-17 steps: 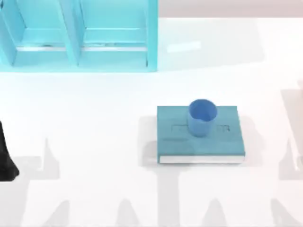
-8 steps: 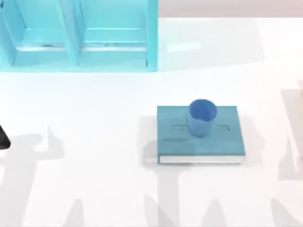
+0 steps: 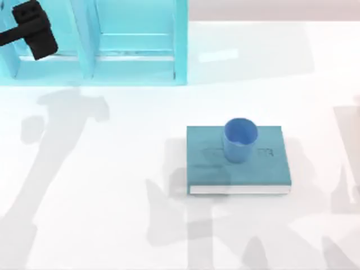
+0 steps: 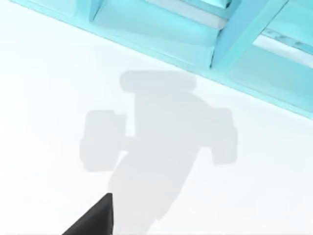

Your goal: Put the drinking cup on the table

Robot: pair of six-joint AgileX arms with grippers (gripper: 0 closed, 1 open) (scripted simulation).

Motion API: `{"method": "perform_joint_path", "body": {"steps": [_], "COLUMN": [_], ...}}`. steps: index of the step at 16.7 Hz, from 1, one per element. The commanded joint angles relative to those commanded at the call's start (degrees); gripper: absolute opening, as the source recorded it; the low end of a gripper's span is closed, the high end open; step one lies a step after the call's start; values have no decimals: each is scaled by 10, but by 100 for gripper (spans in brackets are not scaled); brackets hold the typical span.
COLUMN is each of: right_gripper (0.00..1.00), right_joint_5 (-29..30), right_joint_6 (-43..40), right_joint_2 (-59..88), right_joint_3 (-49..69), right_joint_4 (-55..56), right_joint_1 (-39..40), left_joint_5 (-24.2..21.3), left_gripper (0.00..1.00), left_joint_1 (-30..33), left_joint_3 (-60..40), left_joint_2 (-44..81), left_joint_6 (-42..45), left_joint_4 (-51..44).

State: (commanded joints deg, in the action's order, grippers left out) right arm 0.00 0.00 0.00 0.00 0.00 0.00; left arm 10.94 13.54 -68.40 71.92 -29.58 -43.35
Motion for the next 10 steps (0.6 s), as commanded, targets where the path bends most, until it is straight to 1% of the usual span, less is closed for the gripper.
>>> {"method": "perform_joint_path", "body": {"steps": [5,10], "right_gripper": [100,100], "right_joint_5": [0,0], "right_joint_6": [0,0], "right_joint_2": [0,0], "right_joint_3": [0,0], "right_joint_4": [0,0], "right_joint_1": [0,0], "left_joint_5": [26,33], "left_gripper": [100,100], "left_joint_1": [103,222], "left_joint_3": [-312,-591], "left_joint_2": [315,541], "left_joint_6": [-103,-174], "left_joint_4": [-196,-359]}}
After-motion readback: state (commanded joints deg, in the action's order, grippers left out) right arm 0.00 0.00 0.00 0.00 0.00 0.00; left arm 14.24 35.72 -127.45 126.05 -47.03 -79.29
